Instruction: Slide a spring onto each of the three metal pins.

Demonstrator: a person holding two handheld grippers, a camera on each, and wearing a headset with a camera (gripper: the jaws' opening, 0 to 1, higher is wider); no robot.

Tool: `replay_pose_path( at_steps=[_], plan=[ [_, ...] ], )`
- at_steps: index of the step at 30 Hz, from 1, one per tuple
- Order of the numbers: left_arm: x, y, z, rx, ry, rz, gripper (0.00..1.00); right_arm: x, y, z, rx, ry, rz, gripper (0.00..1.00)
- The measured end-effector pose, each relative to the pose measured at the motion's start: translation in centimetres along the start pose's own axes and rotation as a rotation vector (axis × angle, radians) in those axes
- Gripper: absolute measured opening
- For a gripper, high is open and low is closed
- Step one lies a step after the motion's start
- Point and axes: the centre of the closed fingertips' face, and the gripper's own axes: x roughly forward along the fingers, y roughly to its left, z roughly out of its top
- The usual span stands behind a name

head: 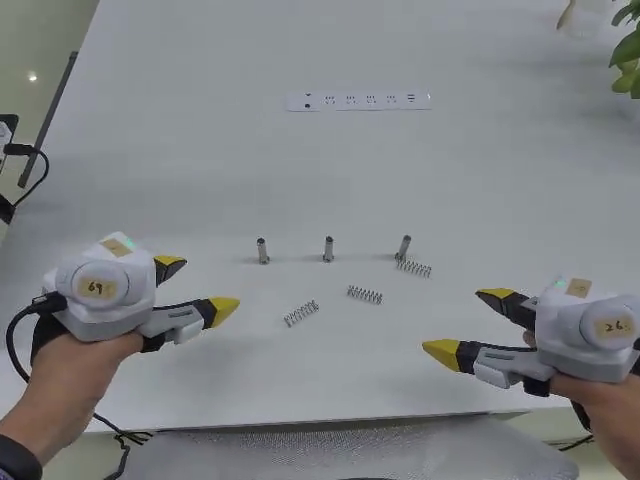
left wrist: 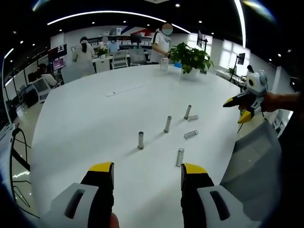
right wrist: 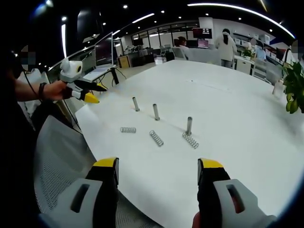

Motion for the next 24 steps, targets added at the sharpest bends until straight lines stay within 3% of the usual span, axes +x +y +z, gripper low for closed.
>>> replay_pose_path(
  at_steps=[10, 24],
  plan=[
    [-1.04, -0.66, -0.56, -0.012, -0.007, -0.008, 0.57, -0.01, 0.06, 0.14, 0.0, -0.005, 0.001, 0.66],
    [-0.28, -0.96, -0.48, 0.016, 0.008, -0.033, 0.57, -0.22, 0.02, -0.04, 0.002, -0.004, -0.003, 0.66]
  ],
)
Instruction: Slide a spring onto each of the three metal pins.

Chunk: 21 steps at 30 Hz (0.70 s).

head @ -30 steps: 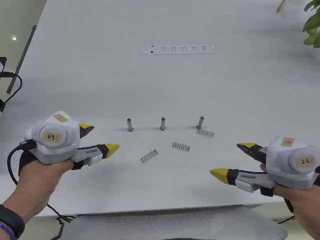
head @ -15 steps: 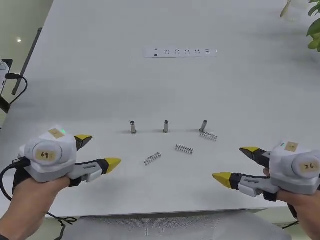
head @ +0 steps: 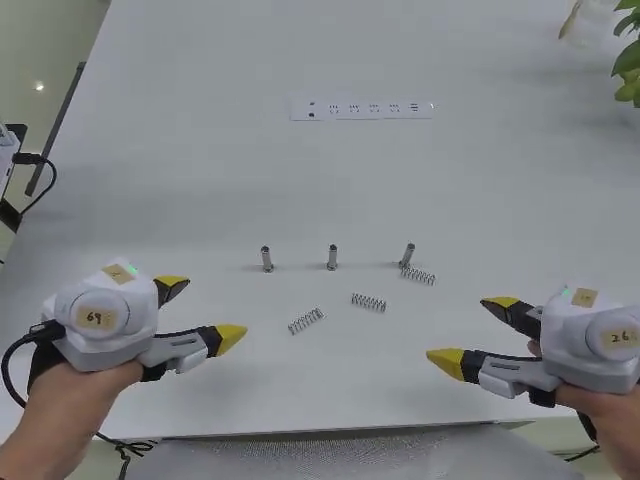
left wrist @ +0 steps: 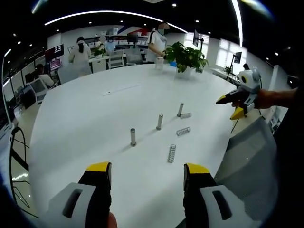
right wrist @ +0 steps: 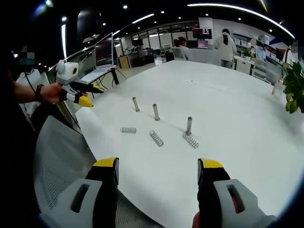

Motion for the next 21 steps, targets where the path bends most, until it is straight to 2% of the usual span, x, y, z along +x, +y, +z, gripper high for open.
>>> replay_pose_path(
  at_steps=[7, 21],
  plan=[
    [0.7, -0.7, 0.4, 0.031, 0.011, -0.028, 0.56, -0.3, -0.2, -0.2, 0.004, -0.002, -0.006, 0.66],
    [2.0, -1.9, 0.4, 0.09, 0.051, -0.079, 0.55, -0.5, 0.2, -0.3, 0.007, -0.002, -0.007, 0.66]
  ],
)
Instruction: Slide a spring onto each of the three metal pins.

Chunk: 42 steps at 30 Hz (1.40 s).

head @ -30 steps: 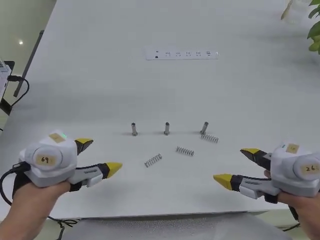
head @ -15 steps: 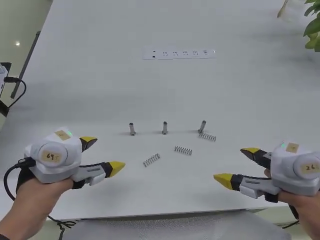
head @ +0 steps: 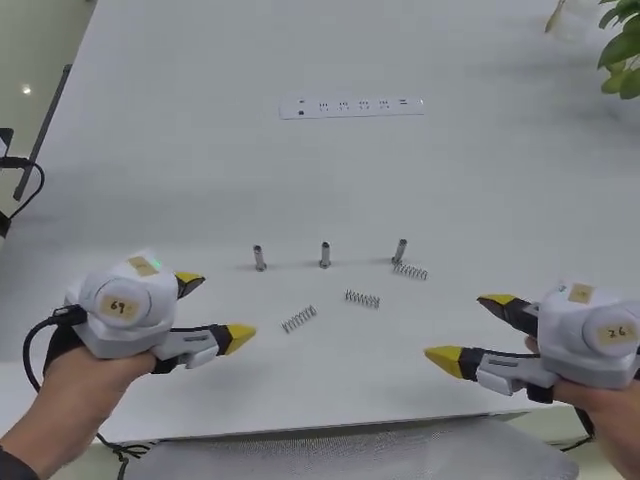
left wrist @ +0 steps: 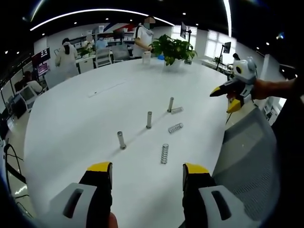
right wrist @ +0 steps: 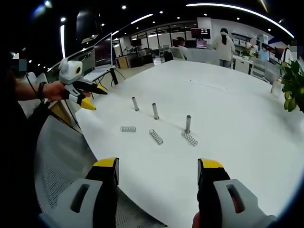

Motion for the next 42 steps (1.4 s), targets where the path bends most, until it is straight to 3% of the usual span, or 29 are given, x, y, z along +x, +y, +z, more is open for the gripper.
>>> replay_pose_path(
  at_steps=[9, 19, 31, 42],
  plan=[
    [2.3, -1.2, 1.1, 0.076, 0.031, -0.063, 0.54, -0.1, 0.0, -0.1, -0.002, 0.002, -0.001, 0.66],
    [5.2, -2.6, 0.9, 0.145, 0.082, -0.123, 0.53, -0.2, 0.1, -0.1, -0.001, 0.0, -0.002, 0.66],
    [8.3, -3.8, -0.8, 0.171, 0.137, -0.176, 0.48, -0.7, -0.2, -0.5, 0.006, 0.003, -0.011, 0.66],
    [9.9, -3.9, -2.5, 0.175, 0.18, -0.193, 0.39, -0.7, -0.2, -0.7, 0.009, 0.004, -0.012, 0.65]
  ],
)
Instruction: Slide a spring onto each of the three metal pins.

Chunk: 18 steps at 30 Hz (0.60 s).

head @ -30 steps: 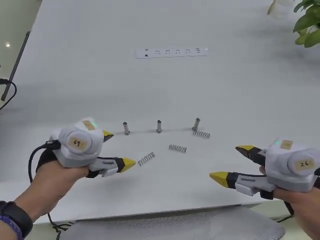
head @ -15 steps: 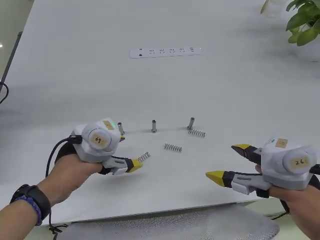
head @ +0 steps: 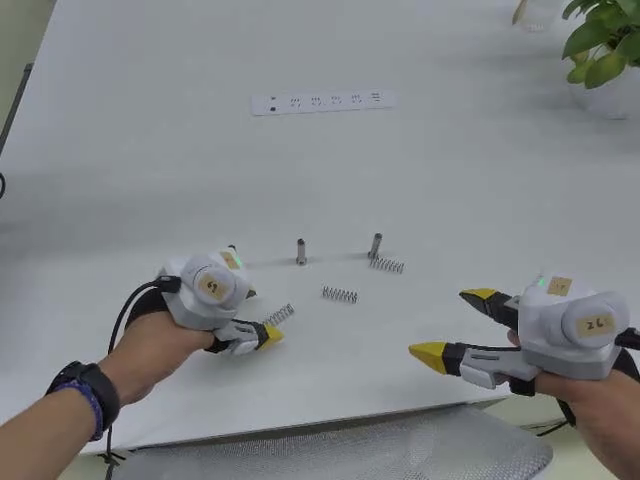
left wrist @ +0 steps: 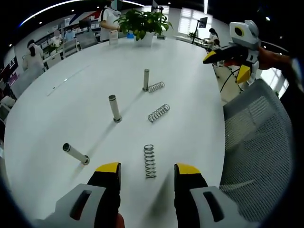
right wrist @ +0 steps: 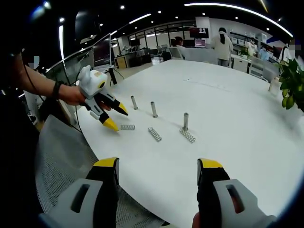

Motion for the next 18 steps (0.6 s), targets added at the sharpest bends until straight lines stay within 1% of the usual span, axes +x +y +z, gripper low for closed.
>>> replay_pose_path(
  at_steps=[9, 14, 16, 18],
  plan=[
    [1.0, -0.1, -0.5, 0.0, 0.017, -0.011, 0.25, 0.0, 0.0, -0.1, 0.001, 0.004, 0.0, 0.65],
    [1.3, -0.2, -0.7, 0.007, 0.025, -0.015, 0.18, 0.0, -0.1, 0.0, 0.001, 0.001, -0.002, 0.65],
    [1.4, -0.4, -0.8, 0.013, 0.029, -0.022, 0.15, 0.0, -0.1, 0.1, 0.002, -0.001, -0.003, 0.65],
    [1.5, -0.5, -1.0, 0.024, 0.037, -0.021, 0.12, 0.0, -0.1, 0.1, 0.001, -0.001, -0.003, 0.65]
  ],
)
